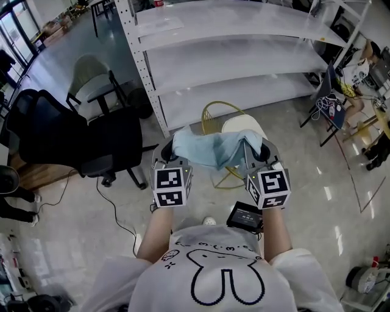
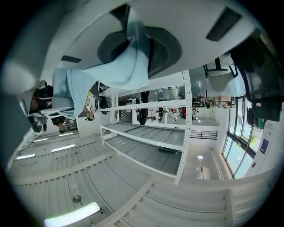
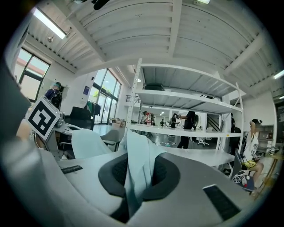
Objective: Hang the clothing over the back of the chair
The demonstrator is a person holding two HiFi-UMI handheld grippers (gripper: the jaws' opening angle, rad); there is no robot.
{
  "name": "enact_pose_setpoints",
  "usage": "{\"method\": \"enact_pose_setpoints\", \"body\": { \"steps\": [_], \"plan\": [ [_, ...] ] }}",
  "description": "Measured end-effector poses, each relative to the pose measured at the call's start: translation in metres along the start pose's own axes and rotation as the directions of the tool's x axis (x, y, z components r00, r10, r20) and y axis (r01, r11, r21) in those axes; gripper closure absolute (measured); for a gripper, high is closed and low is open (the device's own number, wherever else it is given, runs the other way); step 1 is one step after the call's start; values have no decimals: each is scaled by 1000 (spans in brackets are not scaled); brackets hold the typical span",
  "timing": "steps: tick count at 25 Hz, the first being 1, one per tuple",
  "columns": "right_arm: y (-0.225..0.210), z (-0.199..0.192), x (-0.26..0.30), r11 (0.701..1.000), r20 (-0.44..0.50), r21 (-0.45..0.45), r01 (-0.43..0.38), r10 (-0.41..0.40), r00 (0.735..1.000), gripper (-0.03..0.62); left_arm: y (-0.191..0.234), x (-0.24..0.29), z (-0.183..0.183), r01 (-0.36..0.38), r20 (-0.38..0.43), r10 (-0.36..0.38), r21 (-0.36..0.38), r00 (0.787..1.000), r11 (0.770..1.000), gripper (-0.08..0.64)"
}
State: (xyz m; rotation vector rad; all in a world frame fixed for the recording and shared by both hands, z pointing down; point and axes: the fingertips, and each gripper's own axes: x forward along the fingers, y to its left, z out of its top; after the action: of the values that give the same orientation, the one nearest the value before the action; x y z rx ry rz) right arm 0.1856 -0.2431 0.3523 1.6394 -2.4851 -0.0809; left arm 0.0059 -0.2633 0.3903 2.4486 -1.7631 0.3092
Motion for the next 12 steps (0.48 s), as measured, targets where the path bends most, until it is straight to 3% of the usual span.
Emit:
{"method": "enact_pose_setpoints", "body": {
  "steps": [12],
  "plan": [
    [-31, -22, 52, 986, -90, -145, -78, 66, 994, 586, -2, 44, -25, 76, -159, -68, 46, 985, 996, 523]
  ]
}}
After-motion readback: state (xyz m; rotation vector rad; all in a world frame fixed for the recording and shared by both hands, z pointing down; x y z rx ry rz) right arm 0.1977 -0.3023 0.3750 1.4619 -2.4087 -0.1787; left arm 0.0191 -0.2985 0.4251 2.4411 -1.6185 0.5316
